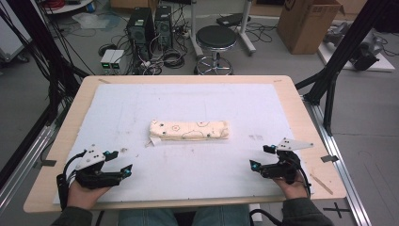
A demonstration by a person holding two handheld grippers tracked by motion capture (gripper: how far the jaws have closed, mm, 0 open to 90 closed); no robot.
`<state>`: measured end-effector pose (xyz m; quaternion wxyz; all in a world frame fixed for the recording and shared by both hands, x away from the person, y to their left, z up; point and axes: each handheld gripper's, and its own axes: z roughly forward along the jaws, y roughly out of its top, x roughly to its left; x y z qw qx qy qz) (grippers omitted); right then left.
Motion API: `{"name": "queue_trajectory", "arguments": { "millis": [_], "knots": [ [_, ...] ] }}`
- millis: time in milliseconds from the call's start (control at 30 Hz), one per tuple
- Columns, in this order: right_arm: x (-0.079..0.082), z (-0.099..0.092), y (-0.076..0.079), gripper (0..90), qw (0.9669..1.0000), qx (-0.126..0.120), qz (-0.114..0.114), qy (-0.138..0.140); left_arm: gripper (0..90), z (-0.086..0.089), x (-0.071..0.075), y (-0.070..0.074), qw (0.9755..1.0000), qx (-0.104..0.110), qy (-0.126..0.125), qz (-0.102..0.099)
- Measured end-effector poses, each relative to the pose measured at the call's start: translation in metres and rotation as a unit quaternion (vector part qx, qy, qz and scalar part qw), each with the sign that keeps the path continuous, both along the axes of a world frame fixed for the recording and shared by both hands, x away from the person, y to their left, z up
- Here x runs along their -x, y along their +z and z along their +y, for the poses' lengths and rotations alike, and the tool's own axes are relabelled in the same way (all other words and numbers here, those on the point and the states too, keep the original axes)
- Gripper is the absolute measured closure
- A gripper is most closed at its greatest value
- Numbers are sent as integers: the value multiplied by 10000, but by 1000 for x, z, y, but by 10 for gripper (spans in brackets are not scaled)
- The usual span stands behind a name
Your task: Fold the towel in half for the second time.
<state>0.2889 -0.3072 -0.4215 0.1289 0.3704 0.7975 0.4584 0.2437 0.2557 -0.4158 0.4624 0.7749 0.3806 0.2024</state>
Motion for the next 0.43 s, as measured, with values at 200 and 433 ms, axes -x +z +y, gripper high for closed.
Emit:
{"name": "queue_trajectory", "arguments": {
  "millis": [200, 433],
  "knots": [
    [-1, 4, -1, 123, 10000, 8, -1, 41, 258, -2, -1, -2, 10000, -23, -41, 7],
    [-2, 5, -1, 122, 9999, 38, -47, 85, 259, -3, -3, -2, 10000, 4, -41, -11]
  ]
}}
